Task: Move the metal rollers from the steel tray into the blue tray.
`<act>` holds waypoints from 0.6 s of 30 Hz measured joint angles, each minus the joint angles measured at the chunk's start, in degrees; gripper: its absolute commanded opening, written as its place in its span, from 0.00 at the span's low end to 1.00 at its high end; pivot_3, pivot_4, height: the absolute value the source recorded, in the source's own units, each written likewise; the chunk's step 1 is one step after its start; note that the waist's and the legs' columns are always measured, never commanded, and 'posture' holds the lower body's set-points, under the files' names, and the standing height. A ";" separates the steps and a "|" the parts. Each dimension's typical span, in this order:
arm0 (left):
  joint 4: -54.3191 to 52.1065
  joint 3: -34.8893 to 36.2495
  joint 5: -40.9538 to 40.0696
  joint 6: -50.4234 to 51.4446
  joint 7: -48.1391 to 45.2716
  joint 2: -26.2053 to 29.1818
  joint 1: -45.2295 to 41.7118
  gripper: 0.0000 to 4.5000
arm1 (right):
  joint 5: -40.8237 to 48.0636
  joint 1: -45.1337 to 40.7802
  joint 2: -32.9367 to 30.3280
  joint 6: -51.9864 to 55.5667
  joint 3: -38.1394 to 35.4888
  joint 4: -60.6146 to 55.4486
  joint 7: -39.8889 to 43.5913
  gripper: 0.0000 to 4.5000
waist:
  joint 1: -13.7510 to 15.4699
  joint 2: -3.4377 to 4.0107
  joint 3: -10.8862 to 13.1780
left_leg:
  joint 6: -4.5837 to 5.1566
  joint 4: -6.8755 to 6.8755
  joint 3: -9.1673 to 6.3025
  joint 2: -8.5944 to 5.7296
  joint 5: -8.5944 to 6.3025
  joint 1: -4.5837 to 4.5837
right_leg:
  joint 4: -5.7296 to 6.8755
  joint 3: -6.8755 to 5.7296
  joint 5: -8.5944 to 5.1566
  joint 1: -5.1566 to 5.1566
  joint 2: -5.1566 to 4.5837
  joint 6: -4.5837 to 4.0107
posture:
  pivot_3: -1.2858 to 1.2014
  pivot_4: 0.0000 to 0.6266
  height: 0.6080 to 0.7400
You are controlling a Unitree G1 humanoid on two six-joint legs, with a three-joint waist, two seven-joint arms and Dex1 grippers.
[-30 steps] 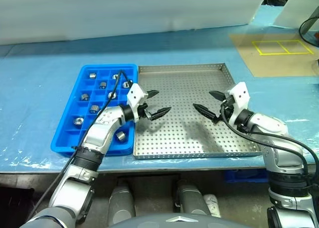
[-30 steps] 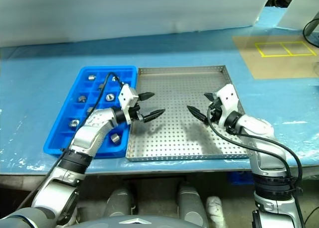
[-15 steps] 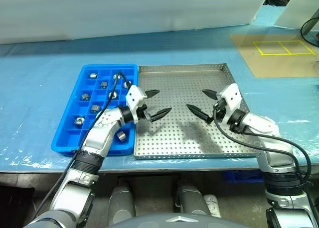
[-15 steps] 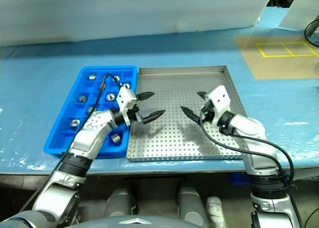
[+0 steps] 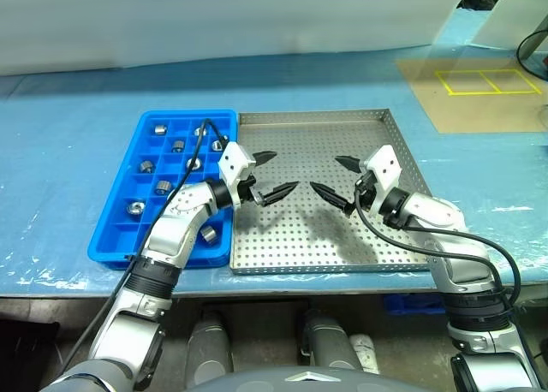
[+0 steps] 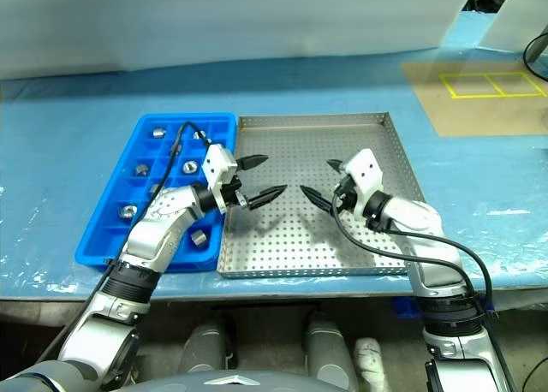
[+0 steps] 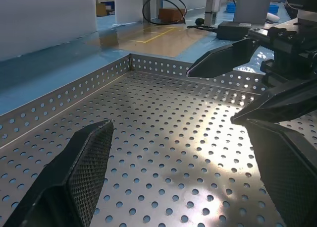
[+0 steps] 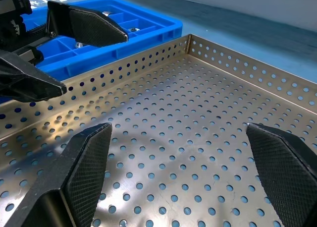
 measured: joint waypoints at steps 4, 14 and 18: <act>0.00 -0.14 0.20 0.10 -0.10 -0.11 0.00 1.00 | -0.06 -0.41 -0.01 -0.22 0.01 0.90 0.45 0.99 | -0.01 0.00 0.00 | 0.00 0.00 0.00 0.00 0.00 0.00 | -0.01 0.00 0.00 0.00 0.00 0.00 | 0.42 0.24 1.00; 0.01 -0.24 0.32 0.25 -0.34 -0.23 -0.01 1.00 | -0.82 -0.75 -0.09 -1.21 0.93 1.27 0.67 0.99 | -0.01 0.00 0.00 | 0.01 -0.03 0.00 0.00 -0.01 -0.02 | -0.07 0.00 0.00 0.00 0.00 0.00 | 0.42 0.24 1.00; 0.00 -0.30 0.32 0.25 -0.34 -0.34 0.00 1.00 | -1.15 -0.75 -0.26 -1.46 1.07 1.27 0.70 0.99 | -0.01 0.00 0.00 | 0.01 -0.03 0.00 0.00 -0.01 -0.03 | -0.10 0.00 0.00 0.00 0.00 0.00 | 0.42 0.24 1.00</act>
